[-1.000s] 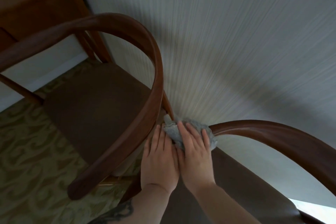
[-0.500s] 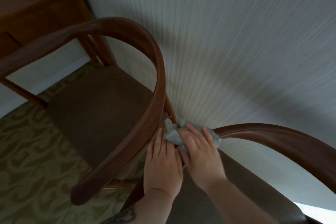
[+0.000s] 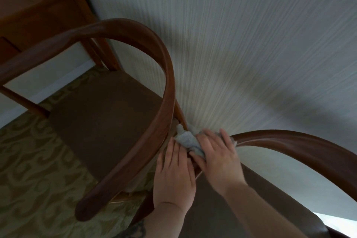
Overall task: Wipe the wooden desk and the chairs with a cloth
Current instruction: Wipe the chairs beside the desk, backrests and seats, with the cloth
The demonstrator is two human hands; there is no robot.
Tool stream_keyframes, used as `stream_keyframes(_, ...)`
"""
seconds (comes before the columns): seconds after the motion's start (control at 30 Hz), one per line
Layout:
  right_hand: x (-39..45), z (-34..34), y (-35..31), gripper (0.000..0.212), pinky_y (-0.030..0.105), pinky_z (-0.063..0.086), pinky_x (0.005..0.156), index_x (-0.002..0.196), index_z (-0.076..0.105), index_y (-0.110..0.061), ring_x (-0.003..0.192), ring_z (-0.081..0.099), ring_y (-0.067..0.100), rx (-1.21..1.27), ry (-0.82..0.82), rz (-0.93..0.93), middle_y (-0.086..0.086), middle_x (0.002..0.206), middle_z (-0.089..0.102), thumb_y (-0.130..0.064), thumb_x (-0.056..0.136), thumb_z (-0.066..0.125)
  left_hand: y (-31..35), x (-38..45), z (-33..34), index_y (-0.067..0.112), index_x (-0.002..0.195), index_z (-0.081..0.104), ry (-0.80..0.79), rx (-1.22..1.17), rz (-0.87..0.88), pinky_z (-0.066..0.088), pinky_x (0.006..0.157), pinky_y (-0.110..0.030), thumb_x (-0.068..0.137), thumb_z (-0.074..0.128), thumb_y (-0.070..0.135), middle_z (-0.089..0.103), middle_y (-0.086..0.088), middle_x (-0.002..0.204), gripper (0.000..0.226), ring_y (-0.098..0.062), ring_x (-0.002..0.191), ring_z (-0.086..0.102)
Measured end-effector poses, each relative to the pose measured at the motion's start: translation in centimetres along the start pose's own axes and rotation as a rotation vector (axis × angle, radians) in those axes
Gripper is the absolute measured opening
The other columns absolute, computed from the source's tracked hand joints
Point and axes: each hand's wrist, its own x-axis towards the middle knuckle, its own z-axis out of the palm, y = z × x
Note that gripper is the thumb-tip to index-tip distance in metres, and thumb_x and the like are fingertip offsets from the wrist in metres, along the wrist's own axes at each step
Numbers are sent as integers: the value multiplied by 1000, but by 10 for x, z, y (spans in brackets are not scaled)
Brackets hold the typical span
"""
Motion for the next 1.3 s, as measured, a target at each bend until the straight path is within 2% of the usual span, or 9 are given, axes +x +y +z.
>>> stream_keyframes(0.3, -48, -4, 41, 44, 55, 14, 118, 136, 39, -9, 143, 29, 28, 205, 493, 660, 12, 146, 45, -14, 96, 57, 1, -1, -1, 13, 143, 45, 36, -12, -14, 35, 112, -40, 99, 27, 30, 42, 0, 150, 50, -16, 142, 31)
stream_keyframes(0.37, -44, 10, 13, 48, 54, 19, 117, 135, 45, -9, 141, 32, 27, 268, 440, 506, 8, 144, 47, -7, 90, 61, 0, -1, -1, 11, 142, 47, 37, -26, -7, 36, 111, -40, 98, 29, 28, 44, -2, 148, 50, -18, 141, 33)
stream_keyframes(0.5, -10, 7, 0, 39, 42, 15, 118, 131, 52, -21, 138, 38, 13, 120, 93, -46, -4, 136, 57, -34, 96, 41, 1, -2, -1, 9, 139, 49, 23, 3, 29, 32, 111, -39, 94, 30, 30, 50, -8, 143, 53, -22, 136, 42)
stream_keyframes(0.6, 2, -12, 41, 41, 41, 17, 118, 122, 59, -18, 127, 51, 19, 0, 129, 83, 3, 124, 65, -45, 96, 41, 2, -1, -4, 13, 143, 45, 23, 13, -30, 32, 111, -39, 99, 30, 30, 44, -2, 148, 49, -16, 141, 34)
stream_keyframes(0.77, -41, -12, 70, 43, 44, 6, 121, 137, 43, -11, 145, 23, 20, 138, 443, 494, 6, 147, 44, -24, 96, 47, 3, -1, -3, 14, 144, 43, 26, 20, -13, 30, 110, -40, 100, 30, 30, 42, -1, 149, 48, -16, 141, 32)
stream_keyframes(0.87, -39, 7, 34, 48, 46, 12, 119, 137, 42, -13, 144, 25, 21, 180, 364, 305, 4, 147, 43, -10, 91, 55, 2, 0, -4, 12, 141, 47, 32, 11, -7, 33, 110, -40, 99, 28, 28, 45, -3, 147, 49, -17, 140, 35)
stream_keyframes(0.93, -22, 8, 20, 41, 45, 14, 119, 134, 47, -19, 140, 33, 17, 100, 194, 18, 0, 142, 51, -19, 94, 56, 3, 0, -5, 11, 139, 48, 15, 11, 3, 35, 109, -42, 98, 26, 28, 47, -6, 145, 50, -19, 139, 37)
stream_keyframes(1.03, 1, -3, 29, 31, 37, 16, 119, 123, 56, -21, 126, 50, 16, 30, 107, -40, -3, 125, 63, -36, 96, 53, 3, 1, -7, 11, 142, 43, -10, 37, 2, 32, 111, -43, 100, 19, 32, 43, -6, 149, 53, -20, 141, 34)
stream_keyframes(1.3, -50, -29, 124, 42, 43, 5, 121, 136, 47, -14, 145, 26, 18, -66, 378, 466, 1, 148, 45, -23, 96, 57, 30, 17, -5, 14, 154, 16, -90, 141, 569, 17, 119, -44, 102, 21, 40, 15, -5, 161, 58, -21, 149, 10)
